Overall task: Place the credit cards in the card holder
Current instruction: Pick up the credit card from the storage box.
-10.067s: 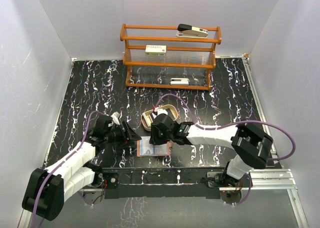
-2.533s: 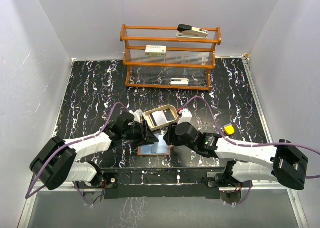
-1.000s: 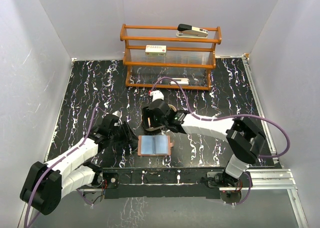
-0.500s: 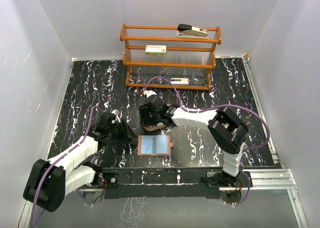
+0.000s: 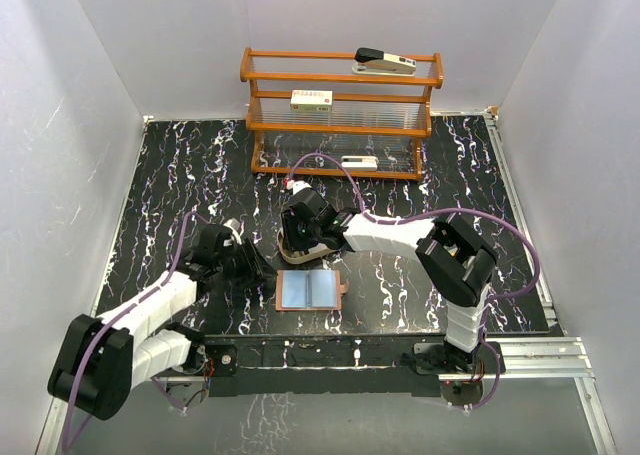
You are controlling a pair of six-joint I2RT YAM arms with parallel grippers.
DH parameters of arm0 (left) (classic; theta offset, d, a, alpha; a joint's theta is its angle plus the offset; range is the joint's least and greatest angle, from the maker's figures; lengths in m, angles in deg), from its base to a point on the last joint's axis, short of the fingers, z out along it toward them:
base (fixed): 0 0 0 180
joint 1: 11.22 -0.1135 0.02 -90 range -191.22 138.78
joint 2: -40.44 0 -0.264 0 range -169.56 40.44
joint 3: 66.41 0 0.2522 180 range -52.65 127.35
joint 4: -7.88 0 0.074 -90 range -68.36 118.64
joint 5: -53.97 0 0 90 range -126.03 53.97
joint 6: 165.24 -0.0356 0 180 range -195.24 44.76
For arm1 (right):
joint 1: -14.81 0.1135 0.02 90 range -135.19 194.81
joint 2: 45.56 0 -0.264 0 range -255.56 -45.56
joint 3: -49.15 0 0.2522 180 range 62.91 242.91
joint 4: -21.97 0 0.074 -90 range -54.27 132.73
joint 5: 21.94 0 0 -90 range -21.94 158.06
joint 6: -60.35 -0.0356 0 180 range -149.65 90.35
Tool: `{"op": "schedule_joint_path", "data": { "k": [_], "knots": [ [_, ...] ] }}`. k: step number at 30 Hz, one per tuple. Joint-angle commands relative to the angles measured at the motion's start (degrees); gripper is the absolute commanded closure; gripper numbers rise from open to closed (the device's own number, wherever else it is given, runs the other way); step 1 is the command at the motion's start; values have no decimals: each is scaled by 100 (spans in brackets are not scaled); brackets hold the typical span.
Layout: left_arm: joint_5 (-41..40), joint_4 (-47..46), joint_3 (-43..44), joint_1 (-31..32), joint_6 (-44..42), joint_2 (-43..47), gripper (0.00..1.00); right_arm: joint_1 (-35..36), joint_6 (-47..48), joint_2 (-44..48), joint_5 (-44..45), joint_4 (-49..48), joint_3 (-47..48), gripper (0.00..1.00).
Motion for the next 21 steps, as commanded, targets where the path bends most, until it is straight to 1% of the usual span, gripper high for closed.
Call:
{"op": "schedule_joint_path", "data": {
  "k": [1, 9, 13, 19, 21],
  "knots": [
    [189, -230, 53, -44, -59, -329, 59, 32, 25, 319, -130, -248, 222, 73],
    [41, -286, 523, -71, -278, -864, 60, 32, 16, 398, -300, -263, 202, 73],
    [27, -413, 548, -75, -266, -1005, 60, 28, 32, 422, -335, -264, 173, 73],
    [163, -746, 535, -70, -200, -1396, 60, 33, -1, 494, -240, -301, 80, 79],
    [205, -727, 585, -71, -225, -1512, 61, 27, -2, 521, -157, -278, 78, 83]
  ]
}}
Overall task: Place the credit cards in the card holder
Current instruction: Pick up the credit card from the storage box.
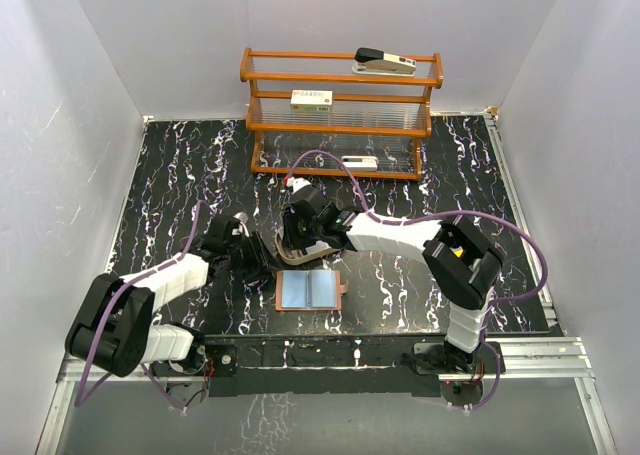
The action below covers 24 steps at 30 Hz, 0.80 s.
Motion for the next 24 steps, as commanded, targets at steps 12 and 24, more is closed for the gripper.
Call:
{"op": "schedule_joint_path", "data": {
  "k": [12, 24],
  "knots": [
    [184, 210, 188, -38, -27, 113, 60, 24, 33, 707, 425, -209, -94, 98],
    [-13, 1140, -62, -38, -184, 1000, 56, 23, -212, 1654, 941, 272, -639, 100]
  ]
}}
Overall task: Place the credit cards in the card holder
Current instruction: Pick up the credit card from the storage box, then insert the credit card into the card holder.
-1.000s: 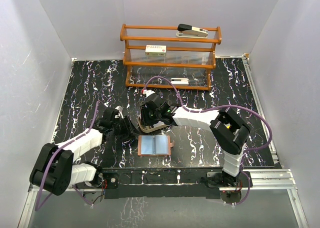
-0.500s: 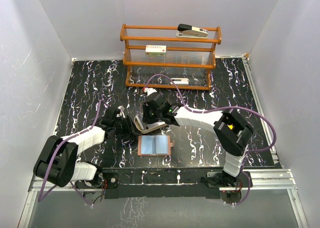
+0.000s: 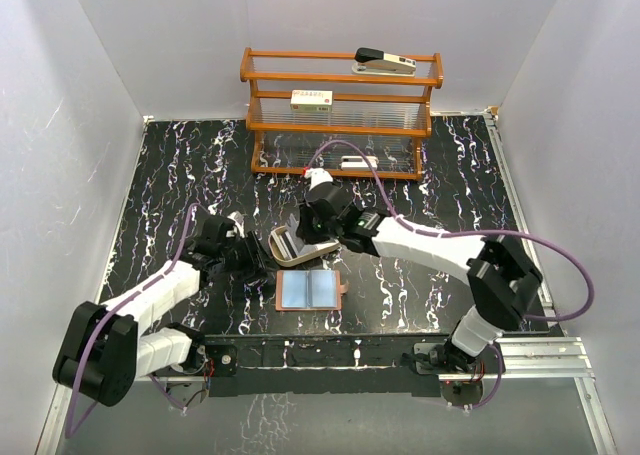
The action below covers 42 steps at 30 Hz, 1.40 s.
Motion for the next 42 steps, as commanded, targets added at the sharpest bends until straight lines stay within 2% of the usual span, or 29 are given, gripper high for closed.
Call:
{"op": "schedule_joint_path", "data": {
  "k": [1, 6, 15, 21, 27, 42],
  "knots": [
    [6, 461, -191, -29, -139, 357, 56, 19, -228, 648, 158, -9, -370, 100],
    [404, 299, -389, -33, 20, 575, 56, 32, -544, 1115, -197, 143, -864, 100],
    [742, 165, -588, -34, 285, 295, 58, 41, -1196, 1817, -732, -319, -2080, 100],
    [1038, -225, -857, -25, 518, 122, 65, 42, -1581, 1708, -1102, -1088, -2597, 100],
    [1008, -276, -1055, -16, 634, 269, 66, 41, -1821, 1544, -1260, -1589, -2967, 100],
    [1101, -623, -1359, 19, 781, 94, 79, 39, -2353, 1334, -1543, -2481, -3504, 99]
  ]
}}
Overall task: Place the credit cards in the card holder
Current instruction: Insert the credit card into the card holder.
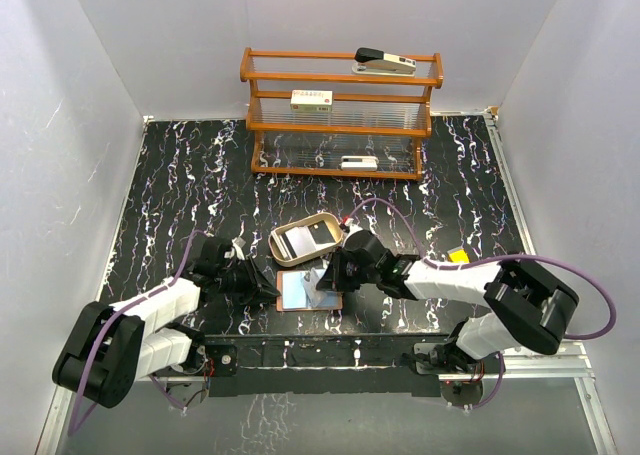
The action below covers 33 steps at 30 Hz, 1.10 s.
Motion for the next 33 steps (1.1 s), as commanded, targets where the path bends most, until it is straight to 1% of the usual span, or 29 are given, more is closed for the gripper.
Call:
{"op": "schedule_joint_path", "data": {
  "k": [1, 4, 8, 14, 24, 33],
  "knots": [
    [17, 104, -201, 27, 45, -46, 79, 30, -199, -19, -102, -668, -151, 99],
    [9, 75, -196, 23, 64, -57, 79, 30, -240, -52, -53, -744, -196, 95],
    [4, 68, -202, 23, 86, -49, 79, 28, -296, -123, -2, -916, -263, 93],
    [49, -35, -330, 32, 213, 68, 79, 31, -318, -323, 23, -1073, -297, 94],
    [76, -24, -338, 50, 186, 45, 80, 31, -461, -371, 55, -1345, -402, 97],
    [189, -126, -398, 93, 340, 54, 81, 31, -552, -515, 60, -1537, -498, 97]
  ]
}}
